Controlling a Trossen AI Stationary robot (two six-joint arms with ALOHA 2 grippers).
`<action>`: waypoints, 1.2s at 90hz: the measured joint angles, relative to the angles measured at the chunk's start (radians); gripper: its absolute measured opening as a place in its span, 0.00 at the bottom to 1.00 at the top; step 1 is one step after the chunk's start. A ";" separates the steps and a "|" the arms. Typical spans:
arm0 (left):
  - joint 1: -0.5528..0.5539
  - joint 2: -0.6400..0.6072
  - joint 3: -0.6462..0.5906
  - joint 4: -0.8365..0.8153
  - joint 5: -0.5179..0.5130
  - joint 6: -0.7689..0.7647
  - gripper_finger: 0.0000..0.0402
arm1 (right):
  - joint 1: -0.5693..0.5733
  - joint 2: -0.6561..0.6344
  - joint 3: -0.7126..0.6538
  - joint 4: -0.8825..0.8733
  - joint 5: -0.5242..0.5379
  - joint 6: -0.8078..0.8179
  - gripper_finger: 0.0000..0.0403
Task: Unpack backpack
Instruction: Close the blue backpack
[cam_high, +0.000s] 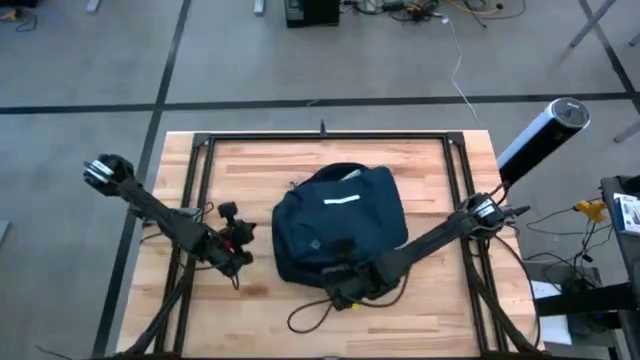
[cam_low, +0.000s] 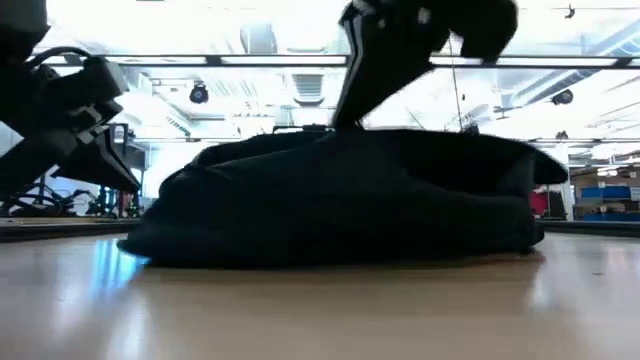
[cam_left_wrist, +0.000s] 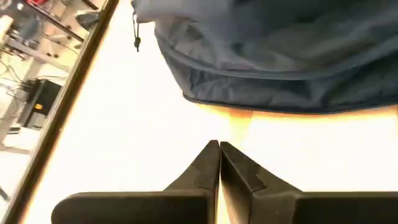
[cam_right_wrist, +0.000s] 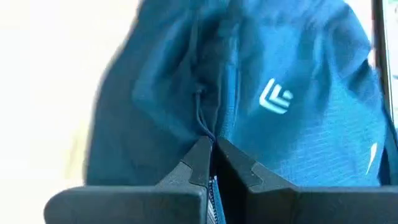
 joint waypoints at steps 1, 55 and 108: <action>-0.001 -0.007 -0.001 0.006 0.000 0.003 0.00 | 0.000 -0.002 -0.003 0.015 -0.001 -0.010 0.00; 0.001 0.093 0.003 0.869 0.369 0.548 0.15 | -0.057 0.001 -0.028 0.314 -0.141 -0.244 0.00; 0.072 0.279 0.039 1.016 0.370 0.634 0.42 | -0.056 -0.001 -0.028 0.335 -0.169 -0.253 0.00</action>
